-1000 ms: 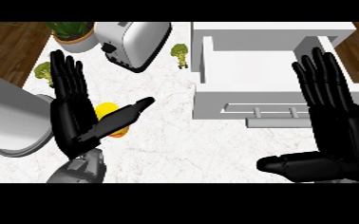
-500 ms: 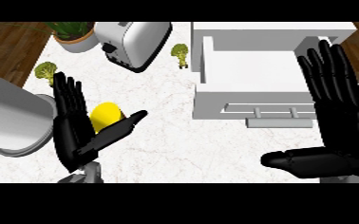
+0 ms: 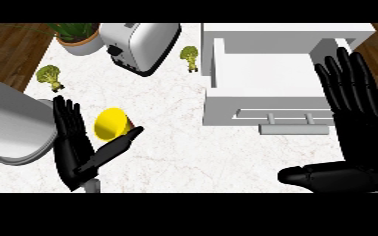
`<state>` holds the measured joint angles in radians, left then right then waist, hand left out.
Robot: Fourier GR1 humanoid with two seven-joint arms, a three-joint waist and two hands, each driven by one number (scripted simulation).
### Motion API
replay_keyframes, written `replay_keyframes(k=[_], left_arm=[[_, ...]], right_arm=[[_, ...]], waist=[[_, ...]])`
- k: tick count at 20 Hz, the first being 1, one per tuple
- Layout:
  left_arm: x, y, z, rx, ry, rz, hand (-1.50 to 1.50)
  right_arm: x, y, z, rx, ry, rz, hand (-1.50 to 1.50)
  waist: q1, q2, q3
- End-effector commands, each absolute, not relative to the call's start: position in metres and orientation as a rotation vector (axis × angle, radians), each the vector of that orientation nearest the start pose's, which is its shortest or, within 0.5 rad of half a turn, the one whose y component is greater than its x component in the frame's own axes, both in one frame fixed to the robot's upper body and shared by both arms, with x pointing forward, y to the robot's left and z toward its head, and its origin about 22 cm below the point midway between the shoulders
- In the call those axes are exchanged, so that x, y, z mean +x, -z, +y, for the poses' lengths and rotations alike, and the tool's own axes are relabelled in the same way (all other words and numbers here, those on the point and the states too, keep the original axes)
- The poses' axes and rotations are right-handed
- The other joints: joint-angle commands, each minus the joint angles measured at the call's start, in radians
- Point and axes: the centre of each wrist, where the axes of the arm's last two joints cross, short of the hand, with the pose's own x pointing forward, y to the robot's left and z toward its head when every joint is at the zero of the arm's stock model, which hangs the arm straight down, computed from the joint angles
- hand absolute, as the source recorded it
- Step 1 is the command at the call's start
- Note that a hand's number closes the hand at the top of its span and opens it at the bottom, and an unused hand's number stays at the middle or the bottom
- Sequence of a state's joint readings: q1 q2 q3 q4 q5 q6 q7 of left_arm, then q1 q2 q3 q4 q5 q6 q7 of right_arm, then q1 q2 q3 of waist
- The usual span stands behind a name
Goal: Pick up the cup, place it into the drawer and close the drawer
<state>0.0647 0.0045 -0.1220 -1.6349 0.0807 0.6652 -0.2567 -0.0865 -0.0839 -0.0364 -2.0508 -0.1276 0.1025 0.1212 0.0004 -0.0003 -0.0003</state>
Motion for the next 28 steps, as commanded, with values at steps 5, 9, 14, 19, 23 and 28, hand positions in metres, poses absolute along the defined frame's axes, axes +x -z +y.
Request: replay_keyframes(k=[5, 9, 14, 19, 23, 28], left_arm=[[0.225, 0.028, 0.208, 0.461, -0.453, -1.709, -1.50], [0.230, 0.060, 0.225, 0.452, -0.484, -1.676, -1.50], [0.234, 0.077, 0.229, 0.464, -0.499, -1.686, -1.50], [0.214, 0.086, 0.240, 0.476, -0.518, -1.679, -1.50], [0.232, 0.103, 0.232, 0.449, -0.527, -1.671, -1.50], [0.224, 0.113, 0.248, 0.502, -0.513, -1.665, -1.50]], right_arm=[[0.226, -0.135, -0.231, 0.143, -0.113, -2.001, -1.50], [0.231, -0.141, -0.218, 0.140, -0.127, -2.007, -1.50], [0.213, -0.127, -0.223, 0.151, -0.117, -2.012, -1.50], [0.216, -0.143, -0.241, 0.149, -0.125, -2.006, -1.50], [0.227, -0.129, -0.233, 0.150, -0.135, -1.990, -1.50], [0.220, -0.141, -0.239, 0.137, -0.149, -1.980, -1.50]], waist=[[0.000, 0.000, 0.000], [0.000, 0.001, 0.000], [-0.003, 0.000, 0.000], [0.000, 0.000, 0.000], [-0.001, 0.000, 0.000], [-0.001, 0.000, 0.000]])
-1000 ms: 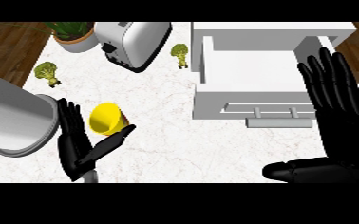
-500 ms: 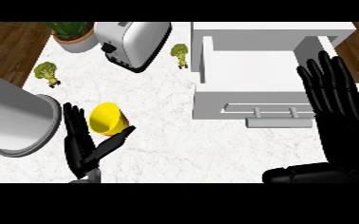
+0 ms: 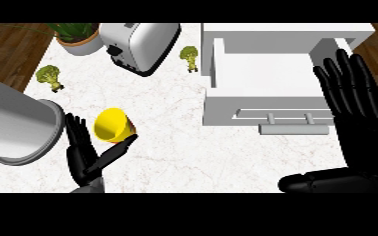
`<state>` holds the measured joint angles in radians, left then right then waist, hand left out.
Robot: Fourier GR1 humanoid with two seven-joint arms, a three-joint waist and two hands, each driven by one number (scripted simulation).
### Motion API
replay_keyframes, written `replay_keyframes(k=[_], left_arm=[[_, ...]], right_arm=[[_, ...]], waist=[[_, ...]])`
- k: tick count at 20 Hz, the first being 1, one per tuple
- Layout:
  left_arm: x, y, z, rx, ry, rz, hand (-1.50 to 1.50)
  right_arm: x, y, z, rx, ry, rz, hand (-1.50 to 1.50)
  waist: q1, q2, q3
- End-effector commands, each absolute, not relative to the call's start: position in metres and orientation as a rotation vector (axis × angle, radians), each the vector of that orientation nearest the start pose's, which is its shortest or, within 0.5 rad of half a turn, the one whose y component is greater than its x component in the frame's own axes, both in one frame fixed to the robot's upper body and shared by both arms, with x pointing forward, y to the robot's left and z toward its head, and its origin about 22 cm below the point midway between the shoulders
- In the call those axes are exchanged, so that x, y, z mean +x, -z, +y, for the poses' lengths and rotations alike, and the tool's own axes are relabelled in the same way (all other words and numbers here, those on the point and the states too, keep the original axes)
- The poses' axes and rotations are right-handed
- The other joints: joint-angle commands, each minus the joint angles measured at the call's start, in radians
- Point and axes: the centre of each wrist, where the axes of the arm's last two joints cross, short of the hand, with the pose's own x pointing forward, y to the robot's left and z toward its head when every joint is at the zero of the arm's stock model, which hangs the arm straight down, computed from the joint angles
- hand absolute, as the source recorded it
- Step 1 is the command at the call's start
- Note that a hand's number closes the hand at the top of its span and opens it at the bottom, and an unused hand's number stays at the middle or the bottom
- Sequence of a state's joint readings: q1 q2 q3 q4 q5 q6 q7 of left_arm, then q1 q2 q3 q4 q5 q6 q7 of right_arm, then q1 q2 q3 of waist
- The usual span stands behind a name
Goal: Pick up the cup, place it into the drawer and close the drawer
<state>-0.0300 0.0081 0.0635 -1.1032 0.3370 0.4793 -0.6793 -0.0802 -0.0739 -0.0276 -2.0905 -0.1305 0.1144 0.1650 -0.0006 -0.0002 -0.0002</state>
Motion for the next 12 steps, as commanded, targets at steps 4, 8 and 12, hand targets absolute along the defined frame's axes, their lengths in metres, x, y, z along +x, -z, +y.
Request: replay_keyframes(k=[4, 8, 12], left_arm=[[0.216, 0.113, 0.238, 0.471, -0.513, -1.657, -1.50], [0.240, 0.120, 0.257, 0.443, -0.493, -1.693, -1.50], [0.227, 0.137, 0.243, 0.425, -0.518, -1.699, -1.50]], right_arm=[[0.227, -0.144, -0.238, 0.151, -0.133, -2.003, -1.50], [0.221, -0.138, -0.234, 0.181, -0.138, -1.991, -1.50], [0.222, -0.142, -0.234, 0.162, -0.142, -1.989, -1.50]], waist=[[0.001, 0.000, 0.000], [-0.001, 0.000, 0.000], [0.000, 0.000, 0.000]])
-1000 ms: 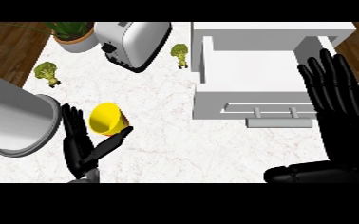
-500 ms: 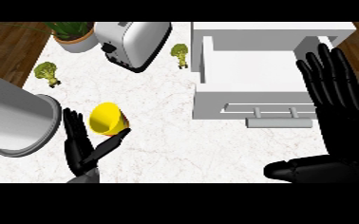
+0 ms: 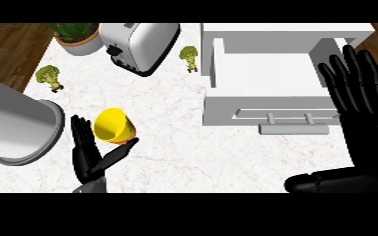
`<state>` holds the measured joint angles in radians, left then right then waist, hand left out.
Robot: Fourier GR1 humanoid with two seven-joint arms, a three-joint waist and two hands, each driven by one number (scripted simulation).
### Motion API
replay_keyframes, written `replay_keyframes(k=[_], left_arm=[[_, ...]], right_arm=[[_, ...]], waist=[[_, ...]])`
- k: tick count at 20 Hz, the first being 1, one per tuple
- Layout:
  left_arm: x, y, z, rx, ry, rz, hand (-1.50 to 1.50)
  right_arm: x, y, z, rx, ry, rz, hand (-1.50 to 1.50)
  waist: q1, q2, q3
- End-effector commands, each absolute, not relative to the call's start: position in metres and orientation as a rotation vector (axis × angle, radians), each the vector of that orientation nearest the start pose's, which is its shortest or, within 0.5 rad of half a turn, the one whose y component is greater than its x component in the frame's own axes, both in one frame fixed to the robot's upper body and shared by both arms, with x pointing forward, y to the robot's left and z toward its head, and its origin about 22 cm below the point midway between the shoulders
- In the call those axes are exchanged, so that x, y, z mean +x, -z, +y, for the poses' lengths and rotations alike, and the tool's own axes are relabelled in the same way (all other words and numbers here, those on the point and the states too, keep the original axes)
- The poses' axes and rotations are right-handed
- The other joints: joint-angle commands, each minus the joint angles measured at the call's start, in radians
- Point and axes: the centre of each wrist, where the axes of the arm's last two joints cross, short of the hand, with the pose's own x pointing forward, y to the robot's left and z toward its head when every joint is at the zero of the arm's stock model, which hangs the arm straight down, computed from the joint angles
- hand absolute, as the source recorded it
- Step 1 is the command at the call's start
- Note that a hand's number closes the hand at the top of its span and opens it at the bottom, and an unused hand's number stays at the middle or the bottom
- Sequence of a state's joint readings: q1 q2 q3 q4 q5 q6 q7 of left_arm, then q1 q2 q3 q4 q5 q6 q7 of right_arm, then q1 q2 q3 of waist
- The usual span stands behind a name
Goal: Pick up the cup, place it into the drawer and close the drawer
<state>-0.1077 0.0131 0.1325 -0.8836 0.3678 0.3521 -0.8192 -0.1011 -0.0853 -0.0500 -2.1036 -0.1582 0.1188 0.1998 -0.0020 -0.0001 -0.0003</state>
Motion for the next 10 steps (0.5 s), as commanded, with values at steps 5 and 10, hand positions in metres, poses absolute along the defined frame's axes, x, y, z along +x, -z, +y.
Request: replay_keyframes(k=[5, 10], left_arm=[[0.247, 0.144, 0.250, 0.394, -0.580, -1.704, -1.50], [0.268, 0.137, 0.259, 0.334, -0.589, -1.699, -1.50]], right_arm=[[0.230, -0.153, -0.230, 0.167, -0.149, -1.997, -1.50], [0.218, -0.154, -0.233, 0.165, -0.150, -1.992, -1.50]], waist=[[-0.001, 0.002, 0.000], [-0.005, 0.002, 0.000]])
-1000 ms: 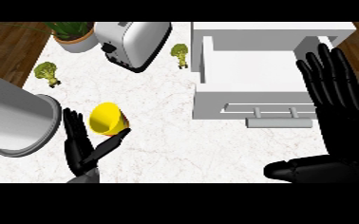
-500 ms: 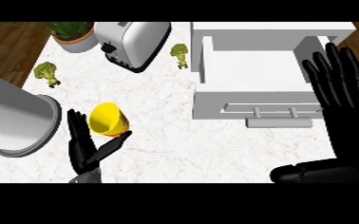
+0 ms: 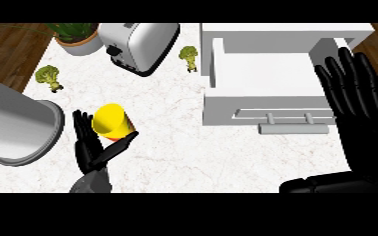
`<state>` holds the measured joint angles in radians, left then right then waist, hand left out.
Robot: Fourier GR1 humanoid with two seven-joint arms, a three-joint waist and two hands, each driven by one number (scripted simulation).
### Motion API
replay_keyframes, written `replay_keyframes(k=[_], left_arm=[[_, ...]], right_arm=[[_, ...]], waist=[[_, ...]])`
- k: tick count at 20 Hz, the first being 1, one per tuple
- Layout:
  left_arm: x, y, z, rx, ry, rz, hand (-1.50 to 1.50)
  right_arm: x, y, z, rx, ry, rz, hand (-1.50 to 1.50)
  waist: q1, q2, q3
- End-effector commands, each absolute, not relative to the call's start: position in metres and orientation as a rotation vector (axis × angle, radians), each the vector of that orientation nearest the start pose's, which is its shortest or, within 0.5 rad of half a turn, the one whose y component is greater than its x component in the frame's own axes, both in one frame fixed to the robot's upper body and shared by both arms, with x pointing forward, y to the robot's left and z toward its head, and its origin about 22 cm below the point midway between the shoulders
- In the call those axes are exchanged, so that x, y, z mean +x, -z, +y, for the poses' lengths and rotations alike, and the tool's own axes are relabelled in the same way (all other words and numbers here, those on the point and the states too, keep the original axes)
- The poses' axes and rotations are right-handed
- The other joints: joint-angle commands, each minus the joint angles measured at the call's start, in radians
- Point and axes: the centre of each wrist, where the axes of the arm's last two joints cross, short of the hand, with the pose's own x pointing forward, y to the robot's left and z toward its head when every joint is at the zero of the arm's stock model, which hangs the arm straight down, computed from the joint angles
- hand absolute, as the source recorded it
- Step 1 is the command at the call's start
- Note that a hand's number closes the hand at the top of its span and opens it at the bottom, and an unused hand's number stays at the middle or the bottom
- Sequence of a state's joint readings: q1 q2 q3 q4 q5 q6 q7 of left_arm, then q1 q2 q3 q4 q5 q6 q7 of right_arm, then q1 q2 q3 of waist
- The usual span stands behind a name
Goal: Pick up the cup, place it into the drawer and close the drawer
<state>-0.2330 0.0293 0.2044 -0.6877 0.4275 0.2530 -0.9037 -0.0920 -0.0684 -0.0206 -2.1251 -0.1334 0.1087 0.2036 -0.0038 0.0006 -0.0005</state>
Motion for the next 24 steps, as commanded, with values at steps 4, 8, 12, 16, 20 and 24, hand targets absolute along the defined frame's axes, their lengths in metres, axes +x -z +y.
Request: replay_keyframes(k=[4, 8, 12, 16, 20, 24], left_arm=[[0.251, 0.149, 0.240, 0.217, -0.605, -1.743, -1.50], [0.241, 0.157, 0.233, 0.160, -0.617, -1.774, -1.50], [0.254, 0.158, 0.247, 0.108, -0.602, -1.801, 1.50], [0.270, 0.145, 0.251, 0.129, -0.582, -1.876, 1.50], [0.268, 0.145, 0.231, 0.244, -0.573, -1.939, 1.50], [0.252, 0.150, 0.278, 0.003, -0.415, -1.916, 1.50]], right_arm=[[0.233, -0.150, -0.237, 0.155, -0.145, -1.997, -1.50], [0.222, -0.137, -0.258, 0.173, -0.132, -2.005, -1.50], [0.227, -0.147, -0.250, 0.168, -0.131, -1.999, -1.50], [0.215, -0.148, -0.231, 0.158, -0.175, -2.000, -1.50], [0.225, -0.155, -0.244, 0.154, -0.140, -2.004, -1.50], [0.232, -0.148, -0.259, 0.137, -0.144, -2.013, -1.50]], waist=[[0.001, 0.001, 0.000], [0.000, 0.000, 0.000], [-0.006, 0.002, -0.001], [-0.004, 0.001, 0.000], [-0.001, 0.001, 0.000], [-0.001, 0.002, 0.000]])
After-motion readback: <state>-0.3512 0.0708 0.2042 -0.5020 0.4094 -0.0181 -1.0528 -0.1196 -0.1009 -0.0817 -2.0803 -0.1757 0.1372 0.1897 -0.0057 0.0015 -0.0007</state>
